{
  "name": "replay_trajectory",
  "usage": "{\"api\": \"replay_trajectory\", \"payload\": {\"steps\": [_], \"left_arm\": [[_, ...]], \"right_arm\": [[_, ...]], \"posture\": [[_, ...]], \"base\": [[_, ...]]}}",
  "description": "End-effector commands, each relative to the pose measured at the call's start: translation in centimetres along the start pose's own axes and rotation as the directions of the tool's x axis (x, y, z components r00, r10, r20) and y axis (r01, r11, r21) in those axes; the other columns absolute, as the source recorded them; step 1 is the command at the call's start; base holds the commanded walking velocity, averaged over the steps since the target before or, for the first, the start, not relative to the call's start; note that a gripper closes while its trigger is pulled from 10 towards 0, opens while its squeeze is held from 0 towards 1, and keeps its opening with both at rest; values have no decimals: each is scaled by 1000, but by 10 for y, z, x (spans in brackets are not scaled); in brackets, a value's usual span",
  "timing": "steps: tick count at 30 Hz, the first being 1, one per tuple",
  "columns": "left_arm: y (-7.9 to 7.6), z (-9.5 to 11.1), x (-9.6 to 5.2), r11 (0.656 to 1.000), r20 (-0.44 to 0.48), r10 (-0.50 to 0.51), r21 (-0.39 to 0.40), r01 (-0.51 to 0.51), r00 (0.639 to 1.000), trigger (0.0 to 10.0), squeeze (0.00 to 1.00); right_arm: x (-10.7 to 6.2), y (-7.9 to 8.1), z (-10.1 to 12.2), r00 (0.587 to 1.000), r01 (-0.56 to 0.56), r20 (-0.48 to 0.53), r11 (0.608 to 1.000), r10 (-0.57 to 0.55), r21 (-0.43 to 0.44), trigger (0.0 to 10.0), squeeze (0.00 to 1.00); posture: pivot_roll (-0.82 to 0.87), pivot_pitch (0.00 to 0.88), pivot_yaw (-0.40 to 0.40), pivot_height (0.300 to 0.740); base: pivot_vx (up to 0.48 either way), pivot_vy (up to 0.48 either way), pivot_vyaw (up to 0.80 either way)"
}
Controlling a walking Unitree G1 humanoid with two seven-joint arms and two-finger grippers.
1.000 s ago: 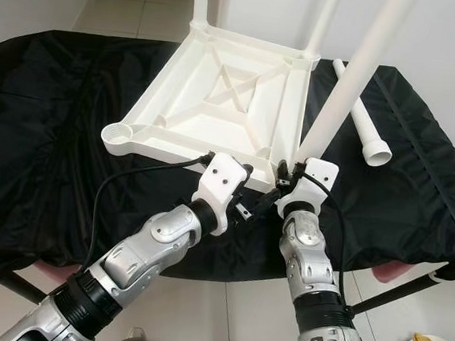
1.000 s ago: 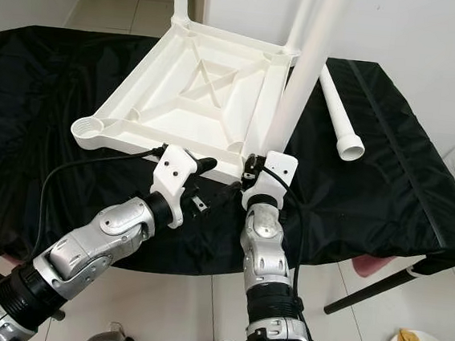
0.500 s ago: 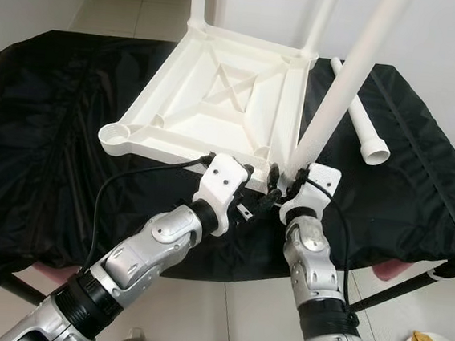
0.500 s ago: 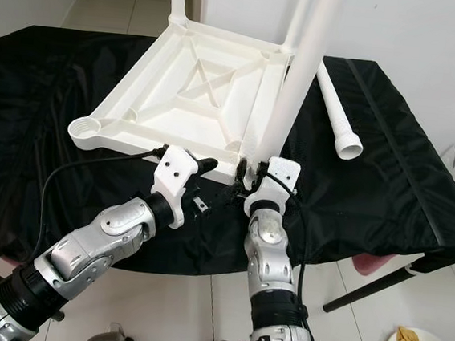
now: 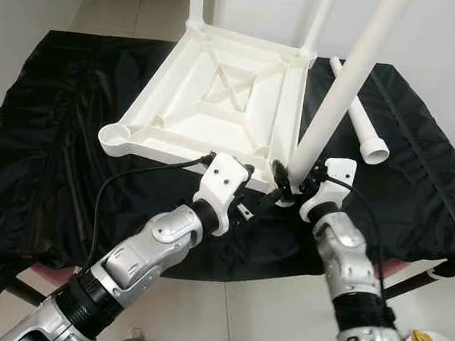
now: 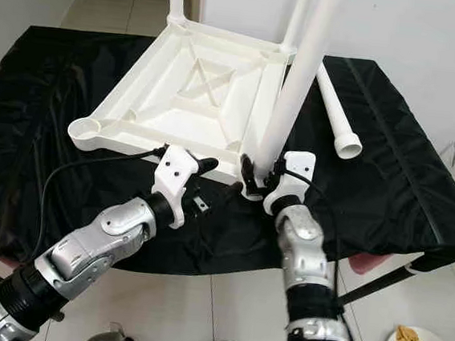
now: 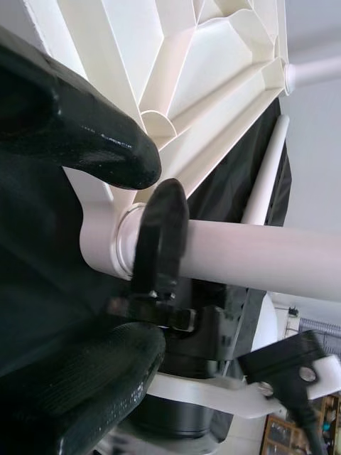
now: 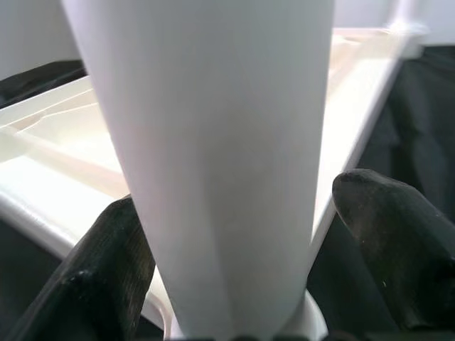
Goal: Building children table
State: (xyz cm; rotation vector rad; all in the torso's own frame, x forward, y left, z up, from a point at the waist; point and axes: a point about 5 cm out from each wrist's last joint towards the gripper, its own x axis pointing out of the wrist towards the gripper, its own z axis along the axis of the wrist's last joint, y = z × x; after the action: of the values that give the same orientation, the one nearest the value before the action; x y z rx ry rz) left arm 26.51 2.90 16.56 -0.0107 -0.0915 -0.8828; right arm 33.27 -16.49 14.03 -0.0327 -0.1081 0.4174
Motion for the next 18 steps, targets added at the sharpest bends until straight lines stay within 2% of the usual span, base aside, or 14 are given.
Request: {"api": "replay_trajectory", "payload": {"steps": [1,6,11,18], "left_arm": [[-11,2,-1,970,6,-242,9,242,970,10000,0],[-10,3,-1,970,5,-242,13,242,970,10000,0],[-9,3,-2,971,3,-240,15,239,971,10000,0],[-8,3,-2,971,1,-239,19,239,971,10000,0]], "right_arm": [[0,3,-3,994,-109,-14,994,109,-11,10000,0],[2,-3,-2,976,-217,-43,976,216,-26,10000,0],[5,-15,-2,965,-255,-81,965,250,-57,10000,0],[7,-27,-2,964,-254,-99,966,249,-49,10000,0]], "posture": [[9,51,-29,740],[12,51,-28,740],[19,48,-26,740],[23,43,-23,740]], "base": [[0,0,0],[0,0,0],[0,0,0],[0,0,0]]}}
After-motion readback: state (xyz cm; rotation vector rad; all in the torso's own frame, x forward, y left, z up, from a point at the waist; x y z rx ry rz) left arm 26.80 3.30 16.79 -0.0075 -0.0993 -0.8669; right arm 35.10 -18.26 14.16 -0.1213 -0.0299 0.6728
